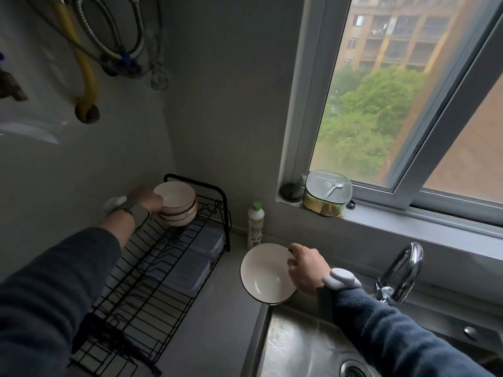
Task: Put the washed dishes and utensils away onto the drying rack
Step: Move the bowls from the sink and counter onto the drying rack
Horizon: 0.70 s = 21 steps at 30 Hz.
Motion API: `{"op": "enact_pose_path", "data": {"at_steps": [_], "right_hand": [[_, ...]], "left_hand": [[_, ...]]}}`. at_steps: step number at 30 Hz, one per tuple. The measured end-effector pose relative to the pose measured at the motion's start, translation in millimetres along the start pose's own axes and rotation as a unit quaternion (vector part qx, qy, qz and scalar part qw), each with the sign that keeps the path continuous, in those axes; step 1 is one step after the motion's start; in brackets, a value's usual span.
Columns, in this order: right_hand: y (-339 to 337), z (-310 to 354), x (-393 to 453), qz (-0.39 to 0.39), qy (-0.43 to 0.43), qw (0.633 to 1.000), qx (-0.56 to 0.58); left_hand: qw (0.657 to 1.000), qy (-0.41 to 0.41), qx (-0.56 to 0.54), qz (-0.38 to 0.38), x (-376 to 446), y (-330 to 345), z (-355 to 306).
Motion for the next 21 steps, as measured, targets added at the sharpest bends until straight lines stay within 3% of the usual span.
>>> {"op": "enact_pose_path", "data": {"at_steps": [8, 18, 21], "right_hand": [[0.3, 6.4, -0.8, -0.002, 0.0, 1.0, -0.002], [-5.9, 27.2, -2.2, 0.003, -0.004, 1.0, 0.011], [-10.0, 38.4, -4.1, 0.004, -0.005, 1.0, 0.021]], "left_hand": [[0.998, -0.022, 0.051, 0.006, -3.6, 12.5, -4.7], [0.999, 0.029, 0.041, 0.005, -29.5, -11.6, -4.1], [0.995, 0.084, 0.058, -0.016, -55.7, -26.3, -12.3]]}}
Point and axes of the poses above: each hand's wrist, its own x-axis towards the middle knuckle, its own y-axis out of the palm, z = x × y, the point moved 3 cm from there along x, towards the middle knuckle, and after that the axes turned 11 degrees about -x, right-handed, at the moved point
